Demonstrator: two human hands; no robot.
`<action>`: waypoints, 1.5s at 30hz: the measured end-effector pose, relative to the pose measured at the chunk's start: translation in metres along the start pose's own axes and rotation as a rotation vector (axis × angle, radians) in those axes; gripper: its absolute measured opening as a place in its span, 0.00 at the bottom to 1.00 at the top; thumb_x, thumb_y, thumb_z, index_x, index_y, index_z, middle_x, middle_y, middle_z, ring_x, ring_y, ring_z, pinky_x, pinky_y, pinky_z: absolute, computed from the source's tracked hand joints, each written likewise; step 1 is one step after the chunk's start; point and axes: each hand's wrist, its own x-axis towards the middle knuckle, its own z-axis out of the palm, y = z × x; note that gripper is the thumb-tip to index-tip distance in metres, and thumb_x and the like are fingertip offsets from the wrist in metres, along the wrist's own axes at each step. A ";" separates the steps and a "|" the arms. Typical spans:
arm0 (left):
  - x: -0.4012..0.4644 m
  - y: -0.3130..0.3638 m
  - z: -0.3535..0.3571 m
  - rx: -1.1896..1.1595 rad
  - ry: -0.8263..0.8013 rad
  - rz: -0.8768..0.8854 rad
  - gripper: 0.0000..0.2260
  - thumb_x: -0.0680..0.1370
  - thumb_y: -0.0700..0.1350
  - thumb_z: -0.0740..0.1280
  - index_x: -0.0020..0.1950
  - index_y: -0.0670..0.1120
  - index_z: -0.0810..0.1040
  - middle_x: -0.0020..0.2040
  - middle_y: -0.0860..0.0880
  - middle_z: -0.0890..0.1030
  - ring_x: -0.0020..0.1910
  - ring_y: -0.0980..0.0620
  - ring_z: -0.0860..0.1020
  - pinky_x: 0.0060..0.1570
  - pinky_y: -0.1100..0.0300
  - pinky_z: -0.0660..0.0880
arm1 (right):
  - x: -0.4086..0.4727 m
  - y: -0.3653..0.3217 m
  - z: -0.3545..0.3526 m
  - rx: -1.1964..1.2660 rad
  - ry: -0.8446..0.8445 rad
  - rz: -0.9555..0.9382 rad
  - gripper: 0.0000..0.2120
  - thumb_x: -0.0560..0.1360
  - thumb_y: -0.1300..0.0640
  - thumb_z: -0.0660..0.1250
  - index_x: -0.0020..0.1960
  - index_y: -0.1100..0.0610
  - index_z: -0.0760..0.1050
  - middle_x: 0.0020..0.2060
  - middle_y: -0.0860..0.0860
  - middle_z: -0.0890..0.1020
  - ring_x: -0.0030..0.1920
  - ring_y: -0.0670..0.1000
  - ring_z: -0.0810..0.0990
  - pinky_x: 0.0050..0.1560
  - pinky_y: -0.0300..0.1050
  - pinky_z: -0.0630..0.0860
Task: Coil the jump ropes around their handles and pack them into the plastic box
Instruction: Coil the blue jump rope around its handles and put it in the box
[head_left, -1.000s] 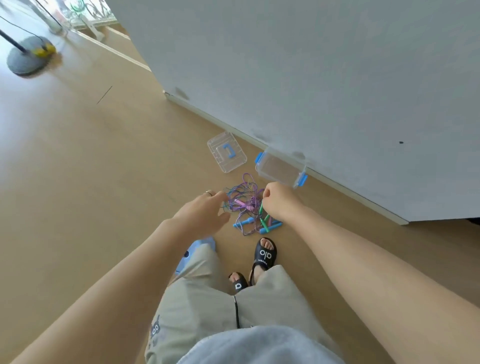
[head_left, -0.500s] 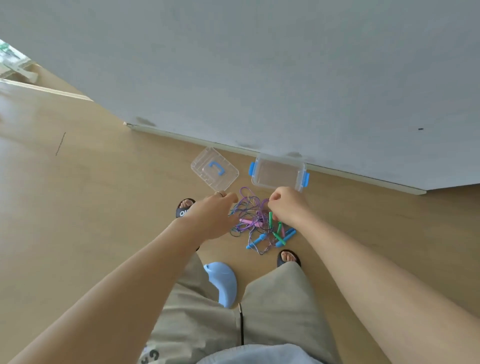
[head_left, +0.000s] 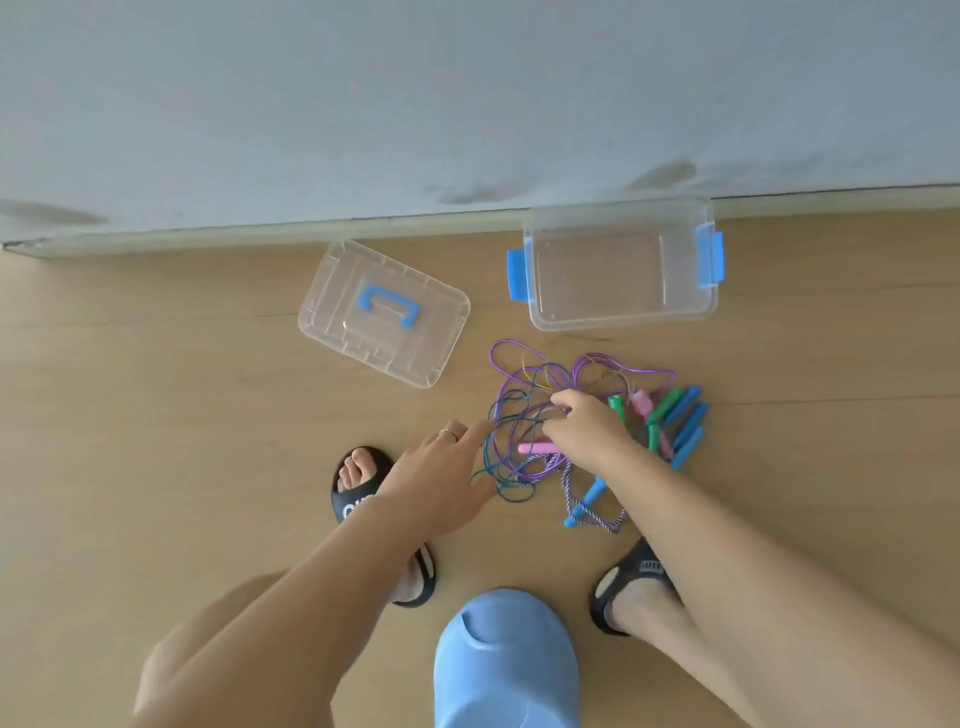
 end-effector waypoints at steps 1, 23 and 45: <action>0.022 -0.010 0.016 -0.008 -0.019 0.001 0.28 0.80 0.54 0.60 0.78 0.56 0.54 0.72 0.49 0.67 0.67 0.45 0.70 0.60 0.52 0.68 | 0.027 0.006 0.015 0.027 -0.024 0.013 0.28 0.74 0.60 0.60 0.74 0.51 0.67 0.40 0.46 0.78 0.38 0.45 0.82 0.34 0.41 0.71; 0.129 -0.028 0.120 -0.005 0.122 0.042 0.29 0.78 0.51 0.62 0.77 0.56 0.54 0.72 0.48 0.66 0.69 0.45 0.67 0.64 0.49 0.70 | 0.161 0.084 0.104 0.170 -0.177 -0.063 0.35 0.74 0.50 0.65 0.79 0.47 0.58 0.71 0.52 0.66 0.61 0.52 0.78 0.63 0.48 0.75; 0.123 -0.038 0.114 -0.102 0.170 0.031 0.29 0.77 0.48 0.65 0.76 0.56 0.57 0.71 0.48 0.68 0.64 0.45 0.73 0.61 0.47 0.72 | 0.166 0.066 0.064 0.511 0.269 -0.269 0.12 0.72 0.60 0.70 0.52 0.66 0.81 0.42 0.56 0.80 0.43 0.52 0.77 0.45 0.44 0.70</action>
